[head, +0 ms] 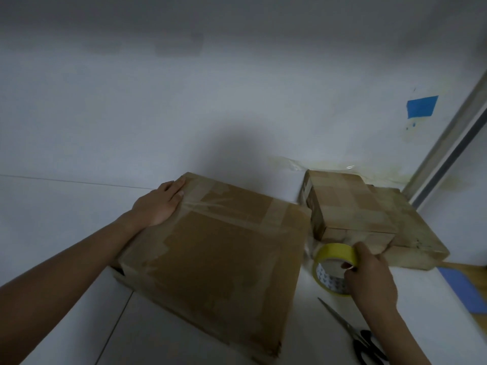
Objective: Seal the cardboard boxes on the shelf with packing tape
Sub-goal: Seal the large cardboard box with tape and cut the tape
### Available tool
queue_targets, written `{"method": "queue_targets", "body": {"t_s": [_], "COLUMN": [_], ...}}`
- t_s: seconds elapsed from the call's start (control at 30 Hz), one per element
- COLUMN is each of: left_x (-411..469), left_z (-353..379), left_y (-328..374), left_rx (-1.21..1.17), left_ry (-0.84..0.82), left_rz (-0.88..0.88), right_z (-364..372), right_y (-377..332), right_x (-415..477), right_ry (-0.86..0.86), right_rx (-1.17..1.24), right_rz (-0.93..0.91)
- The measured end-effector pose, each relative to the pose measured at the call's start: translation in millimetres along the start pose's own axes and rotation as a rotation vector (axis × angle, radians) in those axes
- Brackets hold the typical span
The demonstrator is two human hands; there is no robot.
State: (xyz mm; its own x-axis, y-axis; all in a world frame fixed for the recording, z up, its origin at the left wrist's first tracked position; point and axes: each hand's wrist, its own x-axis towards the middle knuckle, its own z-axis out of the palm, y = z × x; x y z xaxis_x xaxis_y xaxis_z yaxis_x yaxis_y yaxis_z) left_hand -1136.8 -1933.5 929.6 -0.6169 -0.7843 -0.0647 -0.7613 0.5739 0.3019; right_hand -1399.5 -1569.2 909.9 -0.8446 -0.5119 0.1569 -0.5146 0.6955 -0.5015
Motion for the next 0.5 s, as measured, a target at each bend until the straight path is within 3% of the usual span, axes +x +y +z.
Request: {"method": "queue_targets", "body": {"t_s": [0.07, 0.2, 0.33, 0.5], "left_x": [-5, -27, -60, -103], "left_z": [0, -1, 4, 8], "left_y": [1, 2, -15, -32], "left_rx": [-0.070, -0.122, -0.108, -0.320], "left_ry": [0.082, 0.467, 0.437, 0.393], "left_rz": [0.000, 0.029, -0.055, -0.394], "right_z": [9, 21, 36, 47], "right_y": [3, 8, 10, 13], "right_x": [-1, -6, -12, -10], "right_ry": [-0.033, -0.073, -0.099, -0.088], "right_rx": [0.020, 0.134, 0.252, 0.427], "right_rz": [-0.001, 0.062, 0.151, 0.433]}}
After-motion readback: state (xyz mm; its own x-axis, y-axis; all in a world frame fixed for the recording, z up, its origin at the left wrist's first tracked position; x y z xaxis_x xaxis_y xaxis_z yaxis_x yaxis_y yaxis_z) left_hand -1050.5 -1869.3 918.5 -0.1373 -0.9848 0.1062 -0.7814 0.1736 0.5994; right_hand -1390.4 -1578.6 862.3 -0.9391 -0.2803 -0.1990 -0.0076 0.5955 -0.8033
